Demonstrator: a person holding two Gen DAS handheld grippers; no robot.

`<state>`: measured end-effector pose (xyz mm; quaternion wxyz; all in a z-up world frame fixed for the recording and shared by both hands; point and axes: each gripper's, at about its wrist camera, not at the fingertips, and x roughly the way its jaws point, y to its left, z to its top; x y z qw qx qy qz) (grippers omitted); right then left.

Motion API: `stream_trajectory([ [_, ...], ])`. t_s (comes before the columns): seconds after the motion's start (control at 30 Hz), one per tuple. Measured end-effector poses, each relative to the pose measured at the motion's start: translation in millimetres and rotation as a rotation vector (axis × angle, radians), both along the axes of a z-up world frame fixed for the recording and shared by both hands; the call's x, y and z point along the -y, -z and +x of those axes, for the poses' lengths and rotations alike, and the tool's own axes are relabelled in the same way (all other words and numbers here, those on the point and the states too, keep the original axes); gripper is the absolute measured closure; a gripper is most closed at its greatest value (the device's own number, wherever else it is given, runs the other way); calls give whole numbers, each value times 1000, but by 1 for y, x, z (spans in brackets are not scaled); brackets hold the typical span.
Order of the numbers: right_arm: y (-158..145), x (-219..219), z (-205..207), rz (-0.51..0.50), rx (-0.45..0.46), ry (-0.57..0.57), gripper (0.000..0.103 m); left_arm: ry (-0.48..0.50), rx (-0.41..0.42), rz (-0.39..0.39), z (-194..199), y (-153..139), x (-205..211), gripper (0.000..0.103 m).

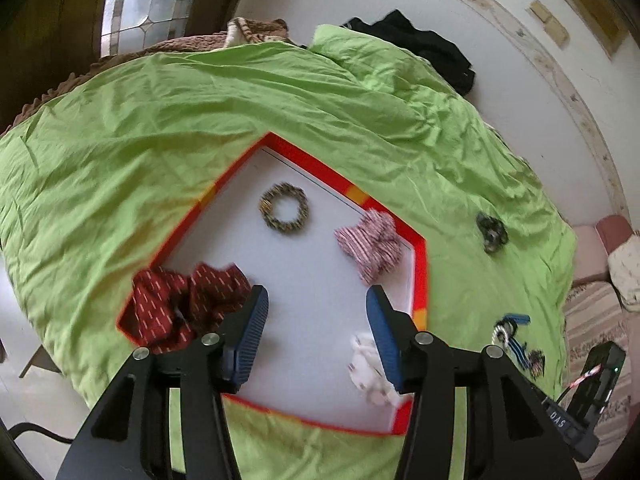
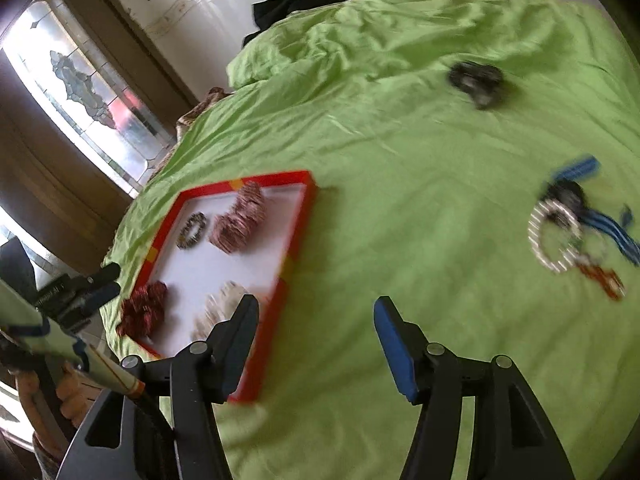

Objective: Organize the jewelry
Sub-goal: 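Grasp the pearl bracelet with the left tool while the right tool grasps the black claw clip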

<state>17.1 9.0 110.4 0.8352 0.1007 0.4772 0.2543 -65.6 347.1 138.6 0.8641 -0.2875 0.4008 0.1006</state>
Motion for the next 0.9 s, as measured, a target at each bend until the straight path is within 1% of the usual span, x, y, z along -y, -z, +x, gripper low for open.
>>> stream_trajectory([
  [0.23, 15, 84, -38, 12, -31, 134, 38, 103, -13, 33, -8, -6, 58, 53],
  [0.37, 26, 136, -59, 24, -55, 231, 38, 175, -28, 71, -8, -7, 94, 52],
  [0.5, 35, 176, -71, 33, -69, 304, 37, 253, -43, 122, -8, -6, 132, 52],
  [0.63, 41, 206, -82, 50, -67, 354, 35, 334, -63, 194, -5, -4, 171, 51],
  [0.77, 47, 227, -87, 58, -56, 389, 35, 395, -83, 234, 1, 1, 202, 50],
  [0.9, 54, 243, -86, 80, -57, 417, 35, 438, -106, 256, 11, 8, 228, 49],
])
